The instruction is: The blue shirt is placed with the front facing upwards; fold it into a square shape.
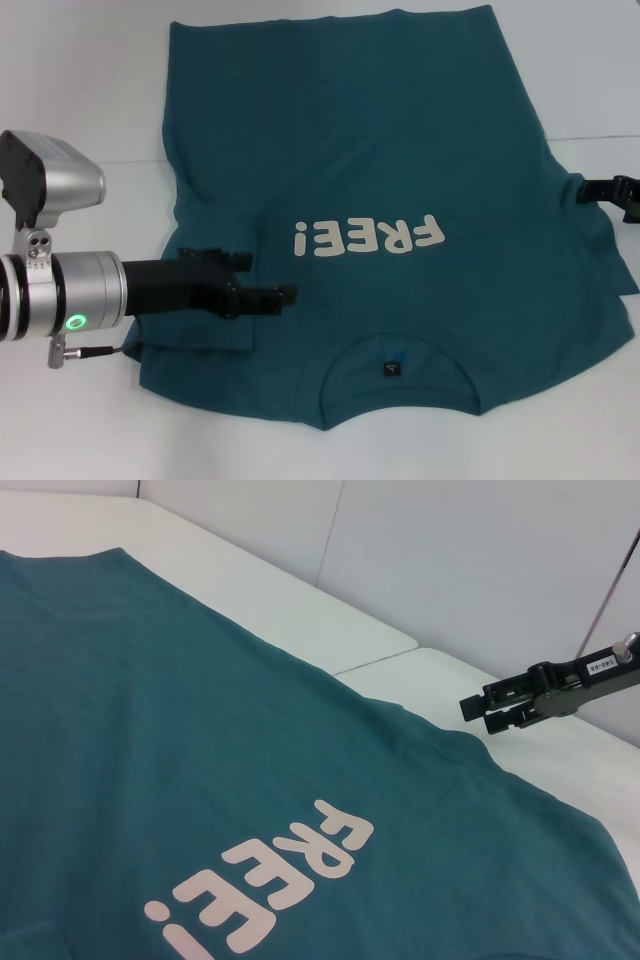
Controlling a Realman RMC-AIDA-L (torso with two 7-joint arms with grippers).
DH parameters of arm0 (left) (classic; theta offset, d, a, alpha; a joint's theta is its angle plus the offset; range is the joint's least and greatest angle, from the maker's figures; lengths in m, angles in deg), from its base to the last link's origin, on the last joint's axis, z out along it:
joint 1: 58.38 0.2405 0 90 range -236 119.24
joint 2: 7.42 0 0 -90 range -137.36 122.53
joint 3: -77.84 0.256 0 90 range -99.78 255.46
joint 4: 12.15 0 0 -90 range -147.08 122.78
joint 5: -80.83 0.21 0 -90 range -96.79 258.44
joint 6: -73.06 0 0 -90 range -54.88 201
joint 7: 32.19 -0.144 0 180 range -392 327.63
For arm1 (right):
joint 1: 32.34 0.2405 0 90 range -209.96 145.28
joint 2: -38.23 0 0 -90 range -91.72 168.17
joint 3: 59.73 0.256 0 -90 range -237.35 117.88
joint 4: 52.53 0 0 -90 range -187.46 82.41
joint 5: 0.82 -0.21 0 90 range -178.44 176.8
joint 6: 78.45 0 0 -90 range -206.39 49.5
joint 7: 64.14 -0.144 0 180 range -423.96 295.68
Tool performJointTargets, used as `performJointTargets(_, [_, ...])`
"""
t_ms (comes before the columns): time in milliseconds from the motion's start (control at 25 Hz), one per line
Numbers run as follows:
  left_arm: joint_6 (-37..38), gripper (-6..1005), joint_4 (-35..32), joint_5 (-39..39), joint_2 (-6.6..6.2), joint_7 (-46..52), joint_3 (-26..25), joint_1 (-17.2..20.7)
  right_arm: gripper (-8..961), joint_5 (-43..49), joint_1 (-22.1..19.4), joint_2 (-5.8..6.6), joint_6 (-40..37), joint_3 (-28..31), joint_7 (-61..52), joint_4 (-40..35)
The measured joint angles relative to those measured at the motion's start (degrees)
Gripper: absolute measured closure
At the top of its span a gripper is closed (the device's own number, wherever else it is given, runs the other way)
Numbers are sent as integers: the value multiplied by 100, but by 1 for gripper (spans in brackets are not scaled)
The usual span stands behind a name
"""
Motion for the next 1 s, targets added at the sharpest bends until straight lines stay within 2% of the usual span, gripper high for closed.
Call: performJointTargets(1000, [0, 92, 4, 0, 8, -4, 0, -2, 75, 14, 122, -41, 194, -20, 26, 336])
